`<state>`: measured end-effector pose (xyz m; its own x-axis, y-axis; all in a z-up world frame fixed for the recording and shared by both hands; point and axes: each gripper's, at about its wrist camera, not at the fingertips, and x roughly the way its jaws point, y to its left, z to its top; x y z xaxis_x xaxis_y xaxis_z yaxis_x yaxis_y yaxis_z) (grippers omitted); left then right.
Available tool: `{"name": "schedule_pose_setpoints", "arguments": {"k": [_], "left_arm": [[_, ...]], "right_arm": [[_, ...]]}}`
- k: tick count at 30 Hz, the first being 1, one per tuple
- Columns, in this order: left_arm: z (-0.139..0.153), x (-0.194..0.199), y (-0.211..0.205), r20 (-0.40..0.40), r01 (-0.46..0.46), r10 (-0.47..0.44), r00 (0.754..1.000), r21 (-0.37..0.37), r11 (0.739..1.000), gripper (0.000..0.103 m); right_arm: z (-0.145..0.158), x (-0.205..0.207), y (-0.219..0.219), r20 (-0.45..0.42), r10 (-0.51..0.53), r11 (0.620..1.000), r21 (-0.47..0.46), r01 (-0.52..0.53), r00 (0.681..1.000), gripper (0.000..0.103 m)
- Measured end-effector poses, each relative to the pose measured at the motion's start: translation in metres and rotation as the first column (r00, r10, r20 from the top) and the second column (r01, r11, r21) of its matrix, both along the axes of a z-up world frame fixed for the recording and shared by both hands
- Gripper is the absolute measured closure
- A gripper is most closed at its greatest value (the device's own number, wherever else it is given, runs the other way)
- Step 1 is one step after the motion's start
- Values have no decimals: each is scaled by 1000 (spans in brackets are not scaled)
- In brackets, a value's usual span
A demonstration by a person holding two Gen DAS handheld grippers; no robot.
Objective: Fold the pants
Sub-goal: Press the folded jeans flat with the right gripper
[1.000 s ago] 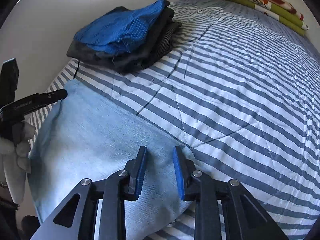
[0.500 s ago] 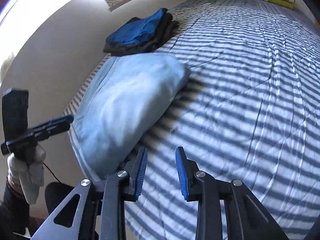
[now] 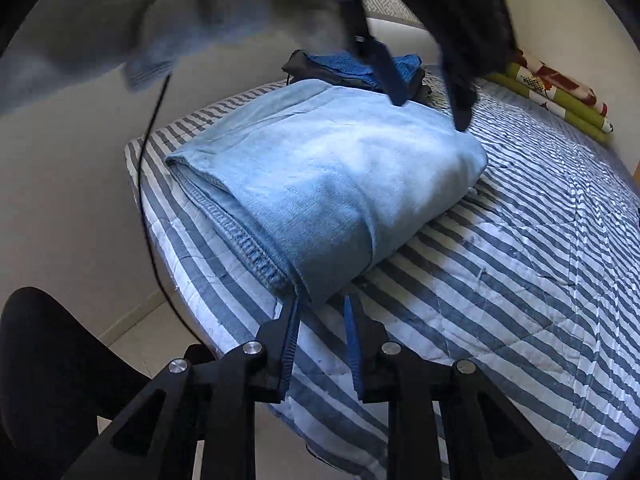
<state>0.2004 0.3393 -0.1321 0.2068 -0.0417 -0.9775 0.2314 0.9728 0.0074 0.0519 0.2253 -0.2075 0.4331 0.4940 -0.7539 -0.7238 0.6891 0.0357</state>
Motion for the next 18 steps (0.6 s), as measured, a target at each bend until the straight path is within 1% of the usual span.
{"name": "schedule_pose_setpoints", "arguments": {"k": [1, 2, 4, 6, 8, 9, 10, 12, 13, 14, 15, 18], "left_arm": [[-7, 6, -11, -11, 27, -26, 1000, 32, 999, 48], [-11, 11, -16, -19, 40, -40, 999, 43, 998, 48], [-19, 23, -27, -25, 60, -59, 998, 56, 997, 48], [-24, 32, -33, -26, 68, -66, 997, 63, 996, 48], [-30, 41, -39, -32, 84, -81, 996, 107, 991, 48], [-35, 46, -41, -46, 92, -86, 995, 140, 986, 48], [-39, 48, -41, -62, 91, -82, 995, 152, 984, 48], [-46, 51, -40, -85, 87, -75, 994, 155, 984, 48], [-48, 51, -41, -89, 99, -86, 992, 162, 982, 48], [-49, 50, -42, -90, 109, -95, 991, 165, 980, 48], [-48, 49, -42, -89, 117, -103, 991, 161, 980, 46], [-49, 48, -39, -95, 108, -95, 991, 140, 984, 46]], "right_arm": [[0, -2, 1, 15, 1, 1000, -7, -1, 1000, 83], [1, -5, -1, 36, 1, 1000, -14, -1, 999, 83], [-1, -4, -1, 73, -13, 999, -30, 15, 997, 83], [-2, -6, 1, 75, -20, 999, -35, 23, 997, 82], [-4, -6, 5, 81, -25, 999, -43, 28, 996, 83], [-4, -6, 6, 97, -34, 998, -48, 39, 995, 82], [-5, -7, 8, 108, -35, 998, -54, 42, 993, 82], [-5, -14, 11, 146, -38, 996, -68, 49, 989, 82], [-5, -18, 10, 174, -39, 996, -71, 52, 984, 83], [-4, -23, 7, 189, -32, 997, -57, 44, 981, 83], [-2, -25, 2, 180, -25, 999, -31, 31, 983, 83], [1, -20, -19, 75, -34, 997, 72, 29, 997, 82]]}}
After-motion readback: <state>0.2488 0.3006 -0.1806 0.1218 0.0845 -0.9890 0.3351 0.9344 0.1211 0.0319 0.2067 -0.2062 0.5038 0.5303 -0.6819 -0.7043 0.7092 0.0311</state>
